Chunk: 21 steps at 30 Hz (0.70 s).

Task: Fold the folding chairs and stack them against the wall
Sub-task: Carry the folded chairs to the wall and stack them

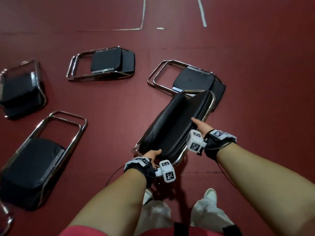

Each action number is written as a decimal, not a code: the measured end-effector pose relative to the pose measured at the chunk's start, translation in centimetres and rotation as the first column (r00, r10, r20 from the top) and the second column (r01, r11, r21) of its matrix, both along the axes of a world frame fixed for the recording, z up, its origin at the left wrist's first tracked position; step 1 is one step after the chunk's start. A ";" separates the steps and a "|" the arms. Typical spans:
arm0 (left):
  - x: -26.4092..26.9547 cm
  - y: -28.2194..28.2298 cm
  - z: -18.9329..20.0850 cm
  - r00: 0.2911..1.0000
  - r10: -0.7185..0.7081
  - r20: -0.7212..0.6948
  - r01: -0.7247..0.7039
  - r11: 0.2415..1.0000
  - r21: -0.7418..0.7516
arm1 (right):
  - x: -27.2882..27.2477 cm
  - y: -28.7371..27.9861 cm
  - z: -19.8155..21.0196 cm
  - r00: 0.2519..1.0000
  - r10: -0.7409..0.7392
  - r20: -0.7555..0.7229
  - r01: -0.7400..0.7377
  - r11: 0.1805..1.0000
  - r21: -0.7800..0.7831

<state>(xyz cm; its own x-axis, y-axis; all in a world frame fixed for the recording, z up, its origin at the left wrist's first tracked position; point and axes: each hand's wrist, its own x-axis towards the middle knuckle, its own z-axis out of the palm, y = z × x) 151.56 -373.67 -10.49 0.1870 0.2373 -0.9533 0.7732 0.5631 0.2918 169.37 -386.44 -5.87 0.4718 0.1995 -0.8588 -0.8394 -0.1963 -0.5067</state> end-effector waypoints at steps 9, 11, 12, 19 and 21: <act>-3.1 4.3 -2.2 0.989 -0.151 0.007 0.151 0.978 -0.141 | -6.9 1.5 0.8 0.956 0.270 -0.116 -0.288 0.940 -0.185; -4.0 4.4 -1.1 0.994 -0.111 0.019 0.112 0.985 -0.129 | -8.0 1.6 -1.1 0.974 0.216 -0.066 -0.226 0.947 -0.230; -4.5 4.6 -0.2 0.996 -0.087 0.019 0.088 0.988 -0.123 | -8.2 1.6 -2.4 0.982 0.185 -0.048 -0.191 0.950 -0.246; -4.9 7.2 2.1 0.996 -0.035 0.077 0.040 0.997 -0.060 | -6.9 4.1 -4.6 0.994 0.045 0.103 -0.025 0.981 -0.191; -4.8 7.6 3.4 0.993 -0.079 0.088 0.082 0.996 -0.023 | -6.2 5.2 -3.2 0.989 0.035 0.142 -0.012 0.987 -0.161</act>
